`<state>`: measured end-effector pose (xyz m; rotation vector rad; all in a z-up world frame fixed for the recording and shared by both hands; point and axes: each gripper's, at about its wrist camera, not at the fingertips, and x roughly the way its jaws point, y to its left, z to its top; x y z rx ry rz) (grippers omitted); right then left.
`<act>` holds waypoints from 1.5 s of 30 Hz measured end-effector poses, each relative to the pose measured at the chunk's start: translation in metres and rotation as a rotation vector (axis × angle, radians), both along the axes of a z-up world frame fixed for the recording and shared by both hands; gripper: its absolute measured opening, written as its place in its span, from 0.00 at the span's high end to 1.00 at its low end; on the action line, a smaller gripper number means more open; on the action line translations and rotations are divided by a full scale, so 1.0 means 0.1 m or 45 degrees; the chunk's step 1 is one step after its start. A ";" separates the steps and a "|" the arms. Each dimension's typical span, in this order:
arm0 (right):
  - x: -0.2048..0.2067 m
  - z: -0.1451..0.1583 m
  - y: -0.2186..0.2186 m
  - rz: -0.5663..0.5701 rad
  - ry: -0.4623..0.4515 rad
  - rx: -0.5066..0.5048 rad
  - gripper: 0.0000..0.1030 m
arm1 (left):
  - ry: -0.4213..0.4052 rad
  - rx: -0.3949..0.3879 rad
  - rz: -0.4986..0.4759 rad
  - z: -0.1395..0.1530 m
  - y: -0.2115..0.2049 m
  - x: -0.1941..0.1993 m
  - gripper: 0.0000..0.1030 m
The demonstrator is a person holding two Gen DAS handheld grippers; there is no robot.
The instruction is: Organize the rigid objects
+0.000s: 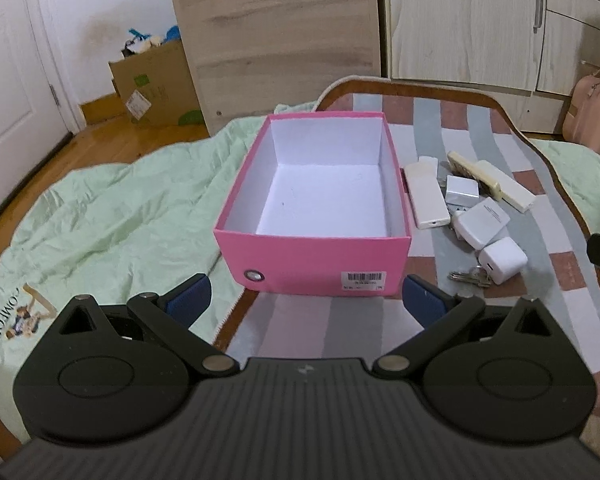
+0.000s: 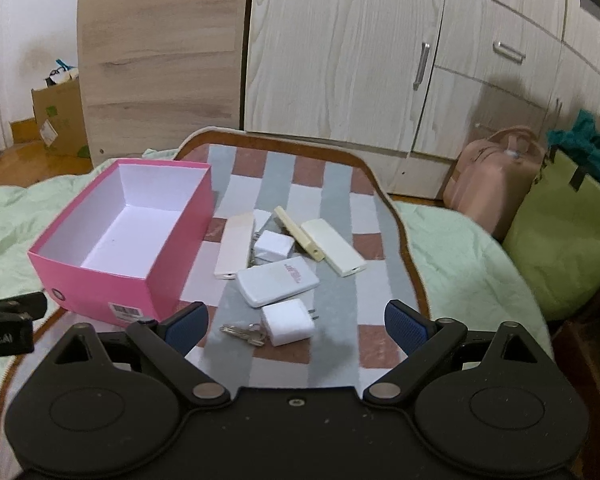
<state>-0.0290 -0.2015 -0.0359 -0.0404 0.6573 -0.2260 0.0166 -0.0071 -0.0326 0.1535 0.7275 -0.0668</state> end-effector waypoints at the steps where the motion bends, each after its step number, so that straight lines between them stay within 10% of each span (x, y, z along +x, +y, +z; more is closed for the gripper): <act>1: 0.00 0.00 0.00 0.002 -0.004 -0.008 0.06 | 0.009 -0.001 -0.003 0.00 0.00 0.01 0.00; 34: 0.03 -0.16 -0.04 -0.009 -0.050 -0.042 0.06 | 0.039 -0.157 -0.013 0.03 0.10 -0.04 0.03; 45: 0.03 -0.03 -0.02 0.217 -0.150 0.071 0.06 | 0.172 -0.212 0.013 0.18 0.19 -0.02 0.02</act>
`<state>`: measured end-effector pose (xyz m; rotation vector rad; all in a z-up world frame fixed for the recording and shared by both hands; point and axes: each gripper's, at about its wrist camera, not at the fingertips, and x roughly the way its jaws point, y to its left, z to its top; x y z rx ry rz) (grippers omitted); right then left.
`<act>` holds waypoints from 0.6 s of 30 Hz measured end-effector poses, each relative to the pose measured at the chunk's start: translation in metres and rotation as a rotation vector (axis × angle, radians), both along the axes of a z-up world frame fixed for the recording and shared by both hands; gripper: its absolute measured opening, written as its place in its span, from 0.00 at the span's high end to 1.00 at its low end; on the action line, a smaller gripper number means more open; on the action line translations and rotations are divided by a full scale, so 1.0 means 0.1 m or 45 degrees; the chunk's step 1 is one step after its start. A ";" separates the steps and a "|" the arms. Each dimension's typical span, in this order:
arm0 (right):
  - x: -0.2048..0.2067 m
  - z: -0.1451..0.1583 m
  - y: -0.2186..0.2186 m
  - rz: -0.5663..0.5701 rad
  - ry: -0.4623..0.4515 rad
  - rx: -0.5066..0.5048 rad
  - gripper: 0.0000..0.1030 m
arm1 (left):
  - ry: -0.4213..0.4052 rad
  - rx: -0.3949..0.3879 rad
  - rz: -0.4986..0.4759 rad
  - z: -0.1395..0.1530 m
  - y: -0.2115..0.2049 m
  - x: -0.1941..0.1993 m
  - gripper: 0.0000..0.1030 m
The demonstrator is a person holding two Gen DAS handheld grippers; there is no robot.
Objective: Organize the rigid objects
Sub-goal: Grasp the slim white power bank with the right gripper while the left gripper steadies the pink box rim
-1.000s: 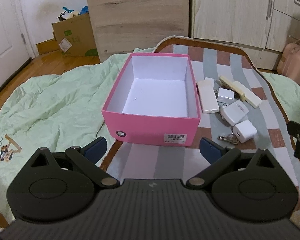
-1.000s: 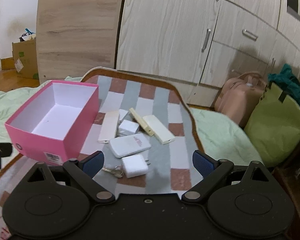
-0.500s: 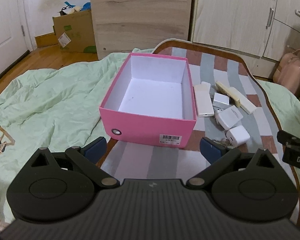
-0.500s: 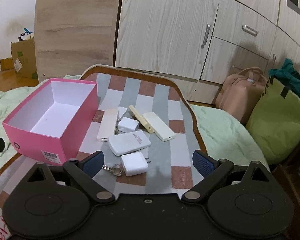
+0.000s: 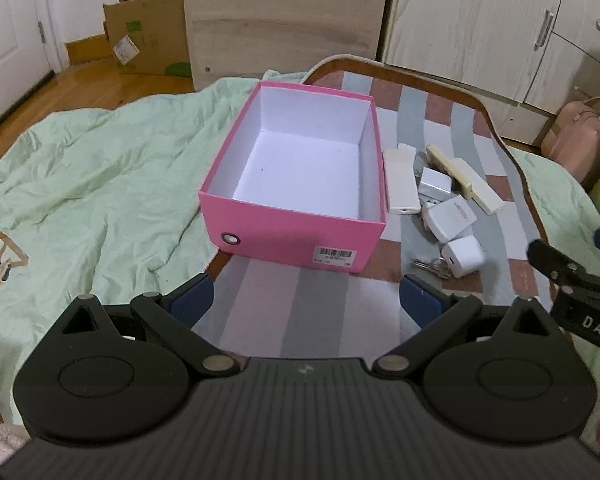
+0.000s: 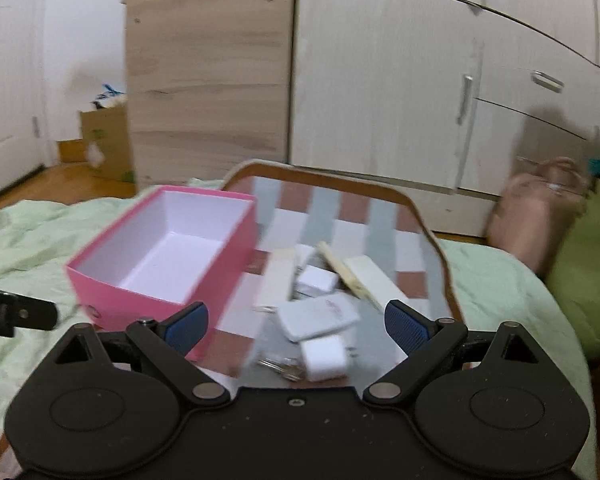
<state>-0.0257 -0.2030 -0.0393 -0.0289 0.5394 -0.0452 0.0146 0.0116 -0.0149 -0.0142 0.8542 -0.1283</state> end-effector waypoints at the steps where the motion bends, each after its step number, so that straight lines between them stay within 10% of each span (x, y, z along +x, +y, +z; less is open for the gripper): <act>1: 0.01 0.03 0.01 0.016 -0.013 0.014 0.06 | 0.005 0.004 -0.016 0.02 0.01 0.01 0.02; 18: 0.80 0.08 -0.14 0.142 0.026 0.085 0.06 | 0.076 0.174 -0.225 0.23 -0.06 0.77 0.00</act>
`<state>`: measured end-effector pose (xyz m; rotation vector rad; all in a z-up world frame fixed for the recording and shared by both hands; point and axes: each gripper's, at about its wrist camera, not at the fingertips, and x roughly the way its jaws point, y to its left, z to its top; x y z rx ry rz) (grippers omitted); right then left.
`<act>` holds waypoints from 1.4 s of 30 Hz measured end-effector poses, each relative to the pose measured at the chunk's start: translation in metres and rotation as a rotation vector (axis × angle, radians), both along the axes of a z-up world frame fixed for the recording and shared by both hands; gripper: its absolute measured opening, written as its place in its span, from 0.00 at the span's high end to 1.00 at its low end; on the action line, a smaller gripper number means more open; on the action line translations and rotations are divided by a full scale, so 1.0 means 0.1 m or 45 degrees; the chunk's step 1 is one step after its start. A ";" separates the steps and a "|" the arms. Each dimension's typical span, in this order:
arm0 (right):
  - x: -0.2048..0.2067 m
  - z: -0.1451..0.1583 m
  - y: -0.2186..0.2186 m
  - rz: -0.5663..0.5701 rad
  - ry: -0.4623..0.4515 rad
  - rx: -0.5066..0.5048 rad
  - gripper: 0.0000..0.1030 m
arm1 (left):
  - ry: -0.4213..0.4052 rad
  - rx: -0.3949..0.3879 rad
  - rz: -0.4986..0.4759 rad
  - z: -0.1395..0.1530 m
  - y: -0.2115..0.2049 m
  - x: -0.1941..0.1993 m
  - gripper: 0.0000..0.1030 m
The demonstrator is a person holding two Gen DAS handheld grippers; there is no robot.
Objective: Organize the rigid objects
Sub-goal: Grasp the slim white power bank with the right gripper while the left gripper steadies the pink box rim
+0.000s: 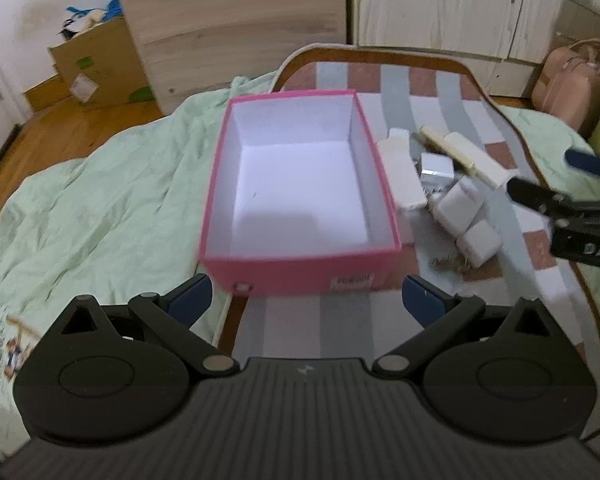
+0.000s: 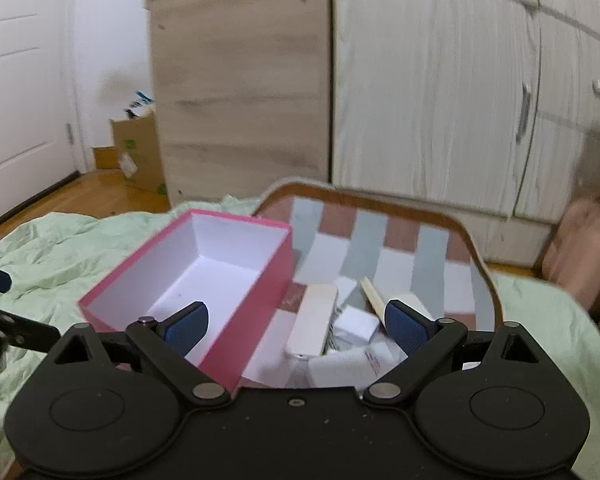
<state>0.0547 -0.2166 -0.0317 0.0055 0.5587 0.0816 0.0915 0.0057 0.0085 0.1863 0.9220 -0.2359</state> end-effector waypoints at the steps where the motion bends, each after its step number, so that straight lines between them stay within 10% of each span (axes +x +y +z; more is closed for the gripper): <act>1: 0.06 -0.01 -0.03 -0.019 0.026 0.024 0.06 | 0.004 0.000 -0.001 0.01 0.01 0.08 0.00; 14: 0.76 -0.64 -0.72 -0.301 0.462 0.498 0.08 | -0.084 -0.046 0.099 -0.21 0.45 1.21 0.03; 30: 1.37 -1.60 -1.05 -0.464 0.727 0.772 0.12 | 0.168 -0.100 0.210 -1.28 0.90 1.93 0.14; 36: 1.42 -1.71 -1.04 -0.511 0.711 0.883 0.13 | 0.168 0.026 0.151 -1.35 0.75 2.08 0.31; 40: 1.43 -1.74 -1.13 -0.572 0.675 0.963 0.21 | 0.216 -0.035 0.172 -1.50 0.79 1.99 0.92; 42: 1.42 -1.71 -1.17 -0.574 0.670 0.980 0.32 | 0.207 -0.077 0.182 -1.53 0.80 1.93 0.96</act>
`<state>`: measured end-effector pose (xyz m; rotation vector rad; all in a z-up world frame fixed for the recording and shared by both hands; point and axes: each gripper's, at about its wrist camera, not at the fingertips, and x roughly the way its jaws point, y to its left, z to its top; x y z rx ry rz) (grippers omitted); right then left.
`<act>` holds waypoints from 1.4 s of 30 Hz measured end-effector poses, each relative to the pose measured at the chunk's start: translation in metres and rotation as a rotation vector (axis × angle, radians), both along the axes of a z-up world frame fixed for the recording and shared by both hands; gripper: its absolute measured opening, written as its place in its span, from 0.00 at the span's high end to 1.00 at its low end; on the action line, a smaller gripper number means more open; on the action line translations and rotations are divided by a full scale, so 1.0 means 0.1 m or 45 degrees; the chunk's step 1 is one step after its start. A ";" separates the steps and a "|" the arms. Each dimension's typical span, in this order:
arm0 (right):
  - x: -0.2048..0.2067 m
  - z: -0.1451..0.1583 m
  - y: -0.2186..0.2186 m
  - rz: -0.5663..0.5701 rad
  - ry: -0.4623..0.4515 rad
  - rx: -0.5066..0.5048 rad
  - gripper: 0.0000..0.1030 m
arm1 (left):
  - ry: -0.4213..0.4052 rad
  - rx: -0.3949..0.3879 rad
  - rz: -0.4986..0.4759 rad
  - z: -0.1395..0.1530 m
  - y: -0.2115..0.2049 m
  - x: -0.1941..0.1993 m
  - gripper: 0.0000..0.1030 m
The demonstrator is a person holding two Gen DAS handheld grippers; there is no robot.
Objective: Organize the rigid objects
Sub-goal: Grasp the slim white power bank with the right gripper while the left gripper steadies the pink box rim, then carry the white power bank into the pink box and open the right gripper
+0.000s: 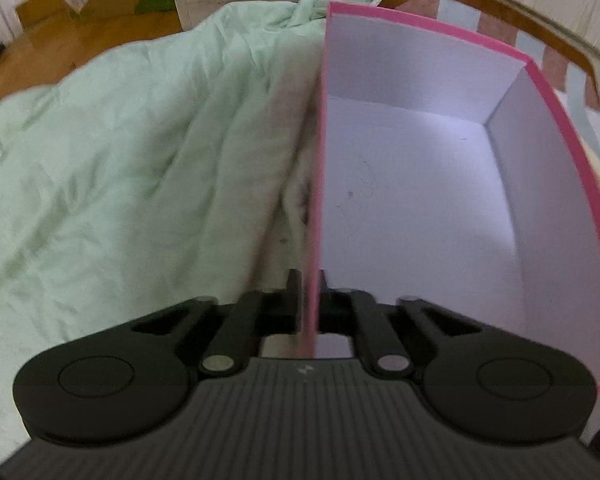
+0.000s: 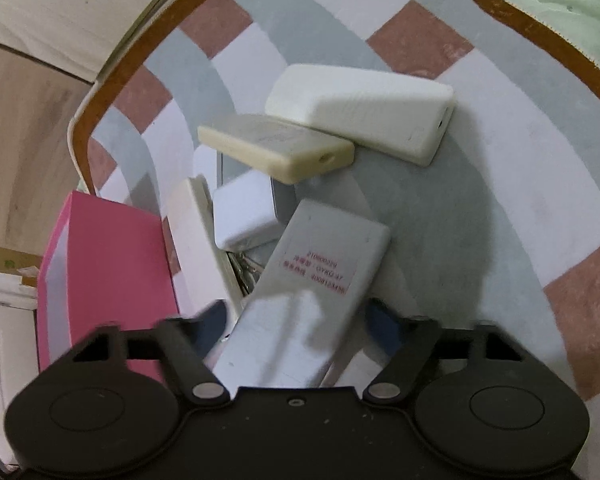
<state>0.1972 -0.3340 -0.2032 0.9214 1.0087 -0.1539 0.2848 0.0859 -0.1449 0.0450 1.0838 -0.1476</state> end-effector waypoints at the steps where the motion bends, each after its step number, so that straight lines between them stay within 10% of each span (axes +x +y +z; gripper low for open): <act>1: -0.02 0.00 -0.02 -0.011 -0.006 0.010 0.37 | -0.032 0.011 -0.008 0.01 -0.01 -0.03 0.96; 10: -0.19 0.15 -0.12 -0.034 -0.111 -0.009 0.73 | -0.202 0.096 -0.072 0.16 -0.14 -0.12 0.97; 17: -0.09 0.38 0.15 0.145 -0.142 -0.246 0.75 | -0.232 0.236 -0.104 0.18 -0.31 -0.19 0.95; 42: 0.18 0.52 0.78 0.466 -0.196 -0.604 0.80 | -0.297 0.216 -0.165 0.18 -0.41 -0.27 0.96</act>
